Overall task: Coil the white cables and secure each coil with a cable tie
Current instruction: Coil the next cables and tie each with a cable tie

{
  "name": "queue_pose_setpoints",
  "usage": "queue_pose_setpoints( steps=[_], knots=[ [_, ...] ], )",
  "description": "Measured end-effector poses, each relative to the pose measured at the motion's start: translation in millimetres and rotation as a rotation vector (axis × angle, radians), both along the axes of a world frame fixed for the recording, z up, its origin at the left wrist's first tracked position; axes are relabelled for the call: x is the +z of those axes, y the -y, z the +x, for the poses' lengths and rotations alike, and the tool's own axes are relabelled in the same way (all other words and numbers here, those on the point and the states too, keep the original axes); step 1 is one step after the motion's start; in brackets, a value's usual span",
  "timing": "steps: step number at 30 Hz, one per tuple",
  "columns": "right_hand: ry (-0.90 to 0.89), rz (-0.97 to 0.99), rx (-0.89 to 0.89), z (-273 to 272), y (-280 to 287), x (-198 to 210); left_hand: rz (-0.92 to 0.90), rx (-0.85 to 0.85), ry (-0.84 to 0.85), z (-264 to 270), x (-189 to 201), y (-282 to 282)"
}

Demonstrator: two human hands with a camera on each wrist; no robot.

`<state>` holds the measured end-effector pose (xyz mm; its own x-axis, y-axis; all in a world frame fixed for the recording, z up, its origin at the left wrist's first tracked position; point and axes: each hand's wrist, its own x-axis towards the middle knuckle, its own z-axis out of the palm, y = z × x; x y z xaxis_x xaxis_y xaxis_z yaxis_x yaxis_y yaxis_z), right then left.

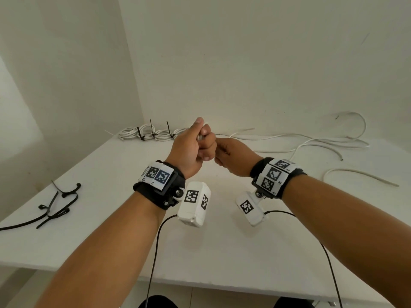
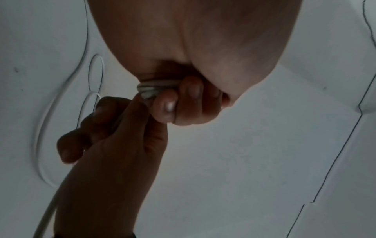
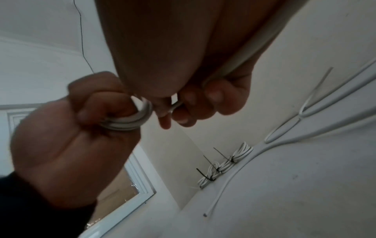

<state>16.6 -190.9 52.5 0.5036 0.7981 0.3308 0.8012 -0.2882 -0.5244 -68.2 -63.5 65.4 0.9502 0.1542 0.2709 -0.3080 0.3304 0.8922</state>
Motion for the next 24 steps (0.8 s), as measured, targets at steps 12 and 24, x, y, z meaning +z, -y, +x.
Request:
queue_pose_setpoints(
  steps=[12,24],
  knots=[
    [0.144,-0.247,-0.026,-9,-7,-17,0.287,0.402,0.007,18,-9,-9],
    [0.258,-0.262,0.072,-10,2,11,0.978,0.455,-0.137,18,-39,-18]
  ],
)
